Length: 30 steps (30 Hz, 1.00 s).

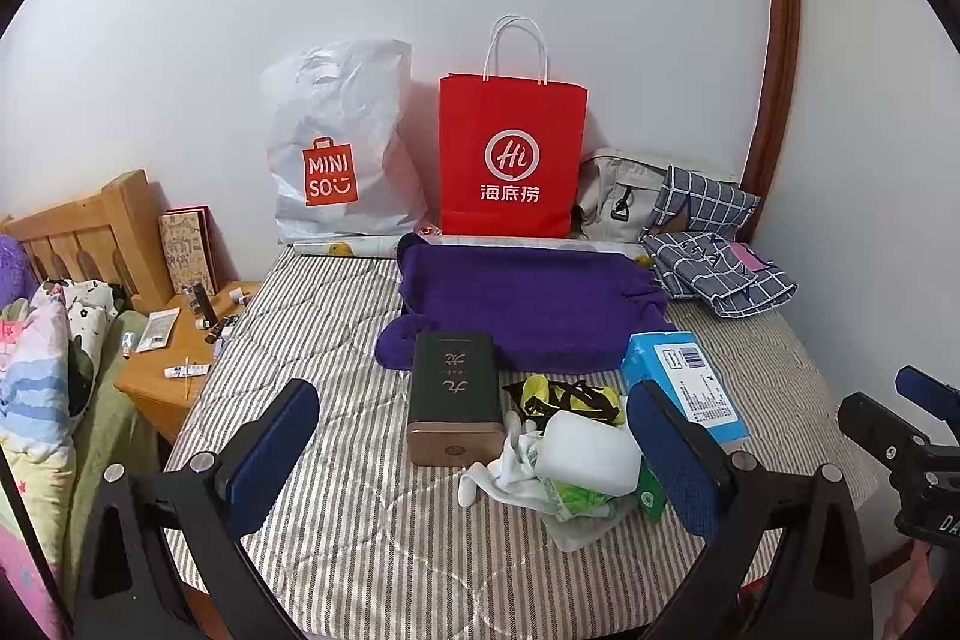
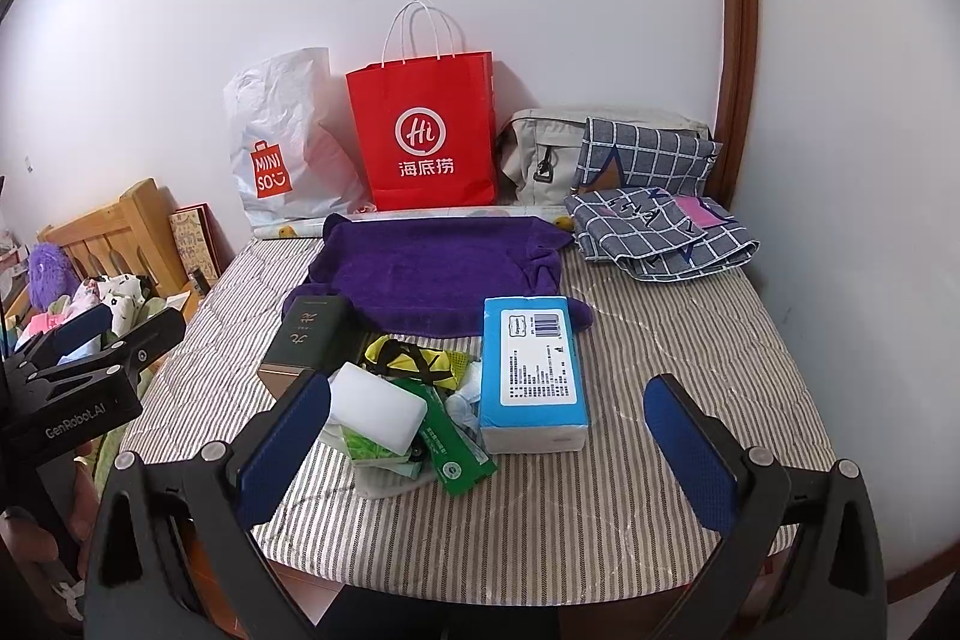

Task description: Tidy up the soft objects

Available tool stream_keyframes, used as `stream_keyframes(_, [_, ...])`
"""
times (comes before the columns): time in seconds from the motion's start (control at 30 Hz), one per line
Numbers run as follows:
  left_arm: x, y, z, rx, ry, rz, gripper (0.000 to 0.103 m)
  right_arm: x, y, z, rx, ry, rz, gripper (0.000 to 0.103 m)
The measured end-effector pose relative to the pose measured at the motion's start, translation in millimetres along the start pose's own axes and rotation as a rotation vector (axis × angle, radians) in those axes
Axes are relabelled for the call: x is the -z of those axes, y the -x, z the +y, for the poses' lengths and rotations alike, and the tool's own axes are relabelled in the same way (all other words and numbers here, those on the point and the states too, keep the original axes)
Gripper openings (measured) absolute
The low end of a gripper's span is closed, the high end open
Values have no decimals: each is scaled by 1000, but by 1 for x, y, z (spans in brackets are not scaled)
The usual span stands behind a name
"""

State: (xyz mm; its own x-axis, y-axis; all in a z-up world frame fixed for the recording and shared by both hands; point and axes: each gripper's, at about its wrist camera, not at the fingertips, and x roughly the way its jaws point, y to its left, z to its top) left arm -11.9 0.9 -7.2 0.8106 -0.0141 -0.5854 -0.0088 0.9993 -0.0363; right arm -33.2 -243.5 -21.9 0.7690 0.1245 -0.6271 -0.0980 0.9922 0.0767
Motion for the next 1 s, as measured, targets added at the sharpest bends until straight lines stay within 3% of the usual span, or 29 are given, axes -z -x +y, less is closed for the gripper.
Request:
stream_keyframes(0.73, [-4, 1, 0, 1, 3, -3, 103, -1, -7, 2, 0, 2, 5, 103])
stream_keyframes(1.0, [-7, -15, 4, 12, 13, 29, 103, -3, -19, 2, -20, 8, 21, 103])
